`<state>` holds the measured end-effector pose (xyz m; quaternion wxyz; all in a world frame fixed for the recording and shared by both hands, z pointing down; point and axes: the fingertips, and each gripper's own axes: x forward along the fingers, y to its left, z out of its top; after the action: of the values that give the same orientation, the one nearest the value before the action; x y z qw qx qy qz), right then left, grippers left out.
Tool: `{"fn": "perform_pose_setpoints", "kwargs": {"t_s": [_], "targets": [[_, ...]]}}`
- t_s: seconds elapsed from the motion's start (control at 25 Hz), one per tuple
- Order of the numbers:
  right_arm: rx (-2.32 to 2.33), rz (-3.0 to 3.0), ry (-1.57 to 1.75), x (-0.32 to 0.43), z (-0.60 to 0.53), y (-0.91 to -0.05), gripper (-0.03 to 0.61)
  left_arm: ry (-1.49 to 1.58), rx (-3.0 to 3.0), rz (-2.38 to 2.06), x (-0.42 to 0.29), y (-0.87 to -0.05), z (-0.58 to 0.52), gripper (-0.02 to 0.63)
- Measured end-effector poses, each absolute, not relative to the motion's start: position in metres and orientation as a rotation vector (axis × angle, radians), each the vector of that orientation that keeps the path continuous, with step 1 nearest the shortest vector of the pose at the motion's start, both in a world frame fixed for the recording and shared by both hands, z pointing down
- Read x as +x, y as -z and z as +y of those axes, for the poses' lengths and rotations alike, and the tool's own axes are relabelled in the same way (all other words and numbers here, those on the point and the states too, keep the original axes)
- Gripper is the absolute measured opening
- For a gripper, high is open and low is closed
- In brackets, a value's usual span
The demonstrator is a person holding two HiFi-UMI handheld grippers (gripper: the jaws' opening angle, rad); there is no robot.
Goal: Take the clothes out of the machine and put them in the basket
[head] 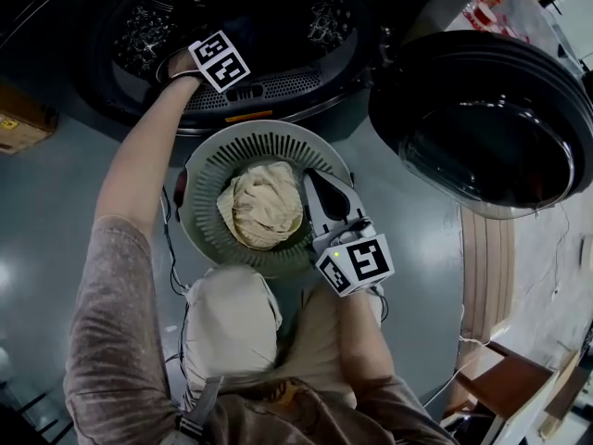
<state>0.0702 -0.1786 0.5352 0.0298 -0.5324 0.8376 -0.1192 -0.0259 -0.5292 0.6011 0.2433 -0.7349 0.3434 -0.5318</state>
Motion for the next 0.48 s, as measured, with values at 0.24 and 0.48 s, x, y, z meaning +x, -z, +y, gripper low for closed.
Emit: {"fn": "perform_pose_setpoints", "kwargs": {"t_s": [0.24, 0.48], "targets": [[-1.655, 2.602, 0.352, 0.073, -0.178, -0.536, -0.002, 1.299, -2.137, 1.047, -0.023, -0.573, -0.505, 0.015], [-1.661, 2.619, 0.329, 0.08, -0.174, -0.534, -0.002, 1.149, -2.277, 1.011, -0.004, -0.537, -0.442, 0.014]]}}
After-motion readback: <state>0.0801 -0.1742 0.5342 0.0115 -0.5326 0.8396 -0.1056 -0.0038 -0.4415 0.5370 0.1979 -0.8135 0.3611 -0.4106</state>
